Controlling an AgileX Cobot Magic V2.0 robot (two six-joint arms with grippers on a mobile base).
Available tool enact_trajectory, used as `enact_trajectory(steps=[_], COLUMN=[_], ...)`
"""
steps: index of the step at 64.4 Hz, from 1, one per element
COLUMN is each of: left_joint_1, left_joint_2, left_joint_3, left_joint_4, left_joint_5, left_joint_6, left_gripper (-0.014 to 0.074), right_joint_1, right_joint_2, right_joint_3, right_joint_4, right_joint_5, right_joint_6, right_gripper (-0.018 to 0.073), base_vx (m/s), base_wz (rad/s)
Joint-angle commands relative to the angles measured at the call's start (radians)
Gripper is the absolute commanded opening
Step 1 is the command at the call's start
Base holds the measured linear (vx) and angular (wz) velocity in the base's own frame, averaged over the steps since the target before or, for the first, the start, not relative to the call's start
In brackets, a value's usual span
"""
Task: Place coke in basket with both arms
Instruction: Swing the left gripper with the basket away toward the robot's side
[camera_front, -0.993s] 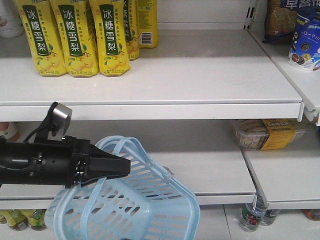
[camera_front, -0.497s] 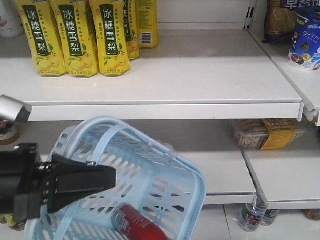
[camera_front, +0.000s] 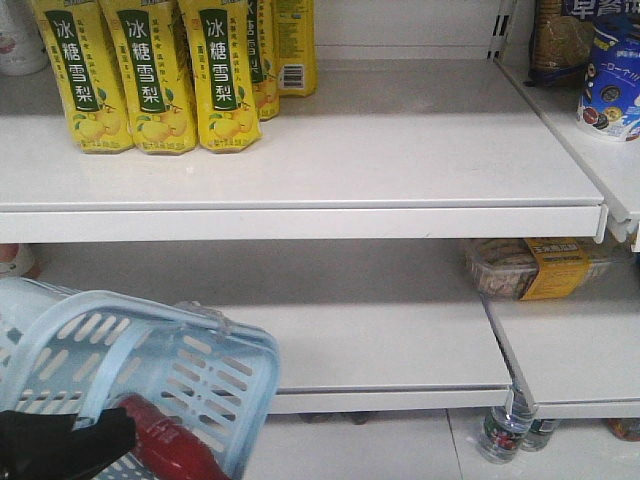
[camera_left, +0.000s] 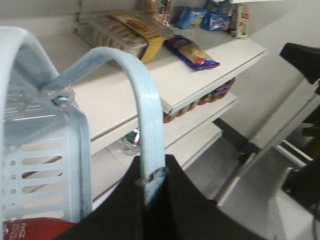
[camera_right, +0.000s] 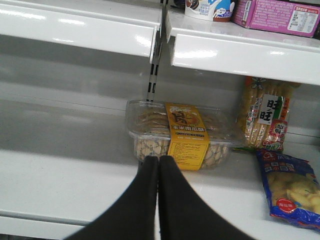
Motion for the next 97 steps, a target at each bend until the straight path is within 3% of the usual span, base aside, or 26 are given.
enact_trajectory(steps=[1,11,20,37,47,55,70,97], left_joint_1=[-0.005,-0.002,-0.002,-0.002,-0.002,-0.002,0.01,0.192], left_joint_2=[-0.084,-0.199,-0.273,-0.321,-0.325,-0.329,-0.405,-0.532], left_joint_3=[-0.008,0.027,0.05,0.138,0.227,0.29,0.402,0.409], left_joint_4=[0.038,0.202,0.357,0.754,1.038,1.184,1.207,1.258], left_joint_5=[-0.09,-0.164,-0.245,-0.443,-0.612,-0.73,-0.842,-0.768], left_joint_6=[0.029,0.006,-0.12,-0.541,-0.827,-0.955,-0.957,-0.958], left_gripper=[-0.0006,-0.0006,-0.0006,-0.0006,-0.0006,-0.0006,-0.0006,-0.0006], right_joint_1=[-0.006,-0.006,-0.006,-0.006,-0.006,-0.006,-0.006,-0.006], right_joint_2=[0.015,0.015,0.015,0.015,0.015,0.015,0.015,0.015], right_joint_3=[-0.029,-0.029,-0.029,-0.029,-0.029,-0.029,-0.029,-0.029], right_joint_4=[0.009,0.009,0.009,0.009,0.009,0.009,0.009,0.009], right_joint_5=[-0.065,-0.065,-0.065,-0.065,-0.064,-0.064,-0.064,-0.064], right_joint_6=[-0.004,-0.004,-0.004,-0.004,-0.004,-0.004,-0.004,-0.004], right_gripper=[-0.0009,-0.0009,-0.0009,-0.0009,-0.0009,-0.0009,-0.0009,-0.0009], base_vx=[0.0,0.0,0.0,0.0,0.0,0.0,0.0,0.0], base_wz=[0.0,0.0,0.0,0.0,0.0,0.0,0.0,0.0])
